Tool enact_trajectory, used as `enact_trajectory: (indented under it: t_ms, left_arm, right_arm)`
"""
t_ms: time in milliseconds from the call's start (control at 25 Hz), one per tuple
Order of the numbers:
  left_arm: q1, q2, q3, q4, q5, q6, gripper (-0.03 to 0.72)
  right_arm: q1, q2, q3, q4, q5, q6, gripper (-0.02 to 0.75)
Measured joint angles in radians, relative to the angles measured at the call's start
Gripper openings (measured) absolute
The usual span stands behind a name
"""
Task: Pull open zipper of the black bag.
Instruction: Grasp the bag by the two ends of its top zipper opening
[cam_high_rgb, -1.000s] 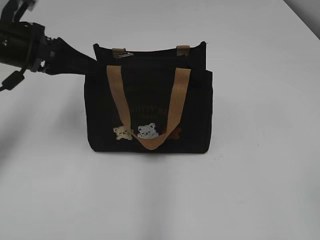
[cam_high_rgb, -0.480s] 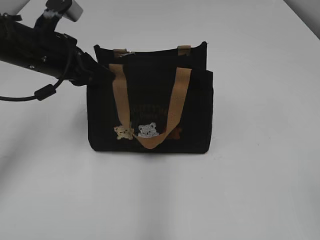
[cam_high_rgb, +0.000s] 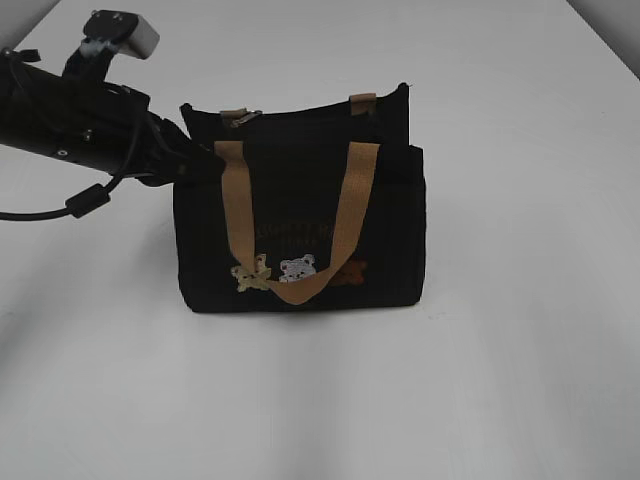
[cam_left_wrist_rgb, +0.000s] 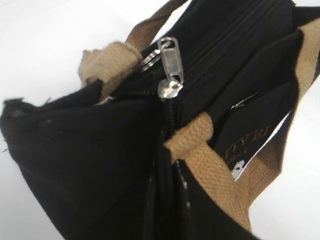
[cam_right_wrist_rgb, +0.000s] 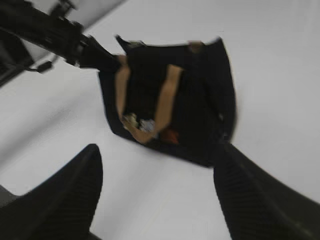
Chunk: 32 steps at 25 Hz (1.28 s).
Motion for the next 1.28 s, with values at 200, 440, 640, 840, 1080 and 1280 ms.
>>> enact_trajectory:
  t_ms: [200, 440, 640, 840, 1080, 1280]
  left_arm:
    - [-0.002, -0.001, 0.002, -0.004, -0.010, 0.000, 0.038]
    - [-0.003, -0.001, 0.004, -0.006, -0.020, 0.001, 0.037]
    - [-0.003, -0.001, 0.005, -0.006, -0.041, 0.001, 0.037]
    - [-0.004, -0.001, 0.005, -0.018, -0.050, 0.001, 0.037]
    - [-0.004, -0.001, 0.005, -0.033, -0.050, 0.001, 0.037]
    - [-0.004, -0.001, 0.006, -0.035, -0.050, 0.001, 0.036]
  right_arm:
    - [0.005, 0.267, -0.077, 0.209, -0.095, -0.176, 0.541]
    - [0.067, 0.740, -0.298, 0.302, -0.225, -0.413, 0.541]
    - [0.236, 1.066, -0.515, 0.305, -0.222, -0.465, 0.541]
    - [0.417, 1.297, -0.695, 0.308, -0.232, -0.271, 0.541]
    - [0.482, 1.525, -0.908, 0.310, -0.213, -0.073, 0.541]
    - [0.487, 1.664, -1.025, 0.291, -0.180, -0.010, 0.541]
